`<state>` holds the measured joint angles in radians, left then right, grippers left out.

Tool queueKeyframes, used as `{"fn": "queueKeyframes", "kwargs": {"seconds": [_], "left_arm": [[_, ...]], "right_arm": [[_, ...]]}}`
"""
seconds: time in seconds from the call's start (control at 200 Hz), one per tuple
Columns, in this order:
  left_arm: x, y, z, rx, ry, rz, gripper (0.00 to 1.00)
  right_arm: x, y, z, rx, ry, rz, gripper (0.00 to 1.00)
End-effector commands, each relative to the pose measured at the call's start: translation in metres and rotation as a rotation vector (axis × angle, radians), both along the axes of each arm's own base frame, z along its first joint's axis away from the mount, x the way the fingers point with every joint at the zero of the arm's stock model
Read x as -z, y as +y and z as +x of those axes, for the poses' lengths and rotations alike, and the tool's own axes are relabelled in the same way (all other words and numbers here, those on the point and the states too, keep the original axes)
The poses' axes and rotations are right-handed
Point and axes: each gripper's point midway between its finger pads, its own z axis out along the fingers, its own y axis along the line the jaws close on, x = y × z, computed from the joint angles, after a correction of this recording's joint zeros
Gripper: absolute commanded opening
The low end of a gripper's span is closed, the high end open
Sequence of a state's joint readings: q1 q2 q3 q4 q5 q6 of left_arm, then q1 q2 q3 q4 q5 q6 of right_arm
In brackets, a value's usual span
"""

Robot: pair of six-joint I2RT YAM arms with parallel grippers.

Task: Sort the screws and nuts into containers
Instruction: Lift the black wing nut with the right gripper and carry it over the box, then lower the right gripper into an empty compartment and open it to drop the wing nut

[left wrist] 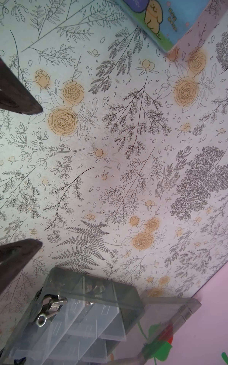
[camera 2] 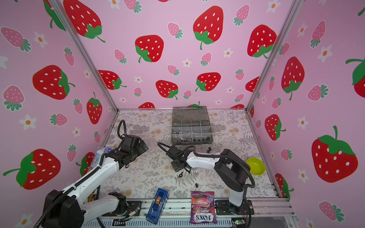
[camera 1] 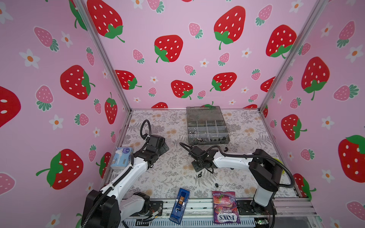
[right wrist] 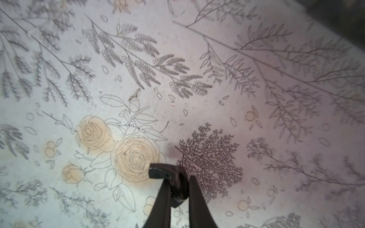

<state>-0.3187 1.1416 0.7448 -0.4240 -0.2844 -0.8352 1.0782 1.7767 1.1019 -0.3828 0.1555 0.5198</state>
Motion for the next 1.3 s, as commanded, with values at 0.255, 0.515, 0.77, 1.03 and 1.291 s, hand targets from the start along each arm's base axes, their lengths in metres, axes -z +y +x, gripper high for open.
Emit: {"fn": "queueKeyframes", "kwargs": {"seconds": [0.255, 0.515, 0.77, 1.03, 1.291], "left_arm": [[-0.007, 0.001, 0.005, -0.006, -0.011, 0.000, 0.99], [-0.008, -0.001, 0.007, 0.004, -0.014, -0.006, 0.99], [-0.005, -0.005, 0.008, 0.017, -0.005, -0.017, 0.99], [-0.005, -0.006, 0.008, 0.025, -0.008, -0.021, 0.99], [-0.005, -0.007, 0.007, 0.026, -0.005, -0.024, 0.99]], "right_arm": [[-0.099, -0.036, 0.099, 0.269, -0.139, 0.216, 0.00], [-0.130, -0.063, 0.175, 0.392, -0.267, 0.248, 0.00], [-0.121, -0.054, 0.222, 0.386, -0.296, 0.209, 0.00], [-0.094, -0.040, 0.242, 0.354, -0.276, 0.173, 0.00], [-0.072, -0.033, 0.250, 0.346, -0.249, 0.148, 0.00]]}}
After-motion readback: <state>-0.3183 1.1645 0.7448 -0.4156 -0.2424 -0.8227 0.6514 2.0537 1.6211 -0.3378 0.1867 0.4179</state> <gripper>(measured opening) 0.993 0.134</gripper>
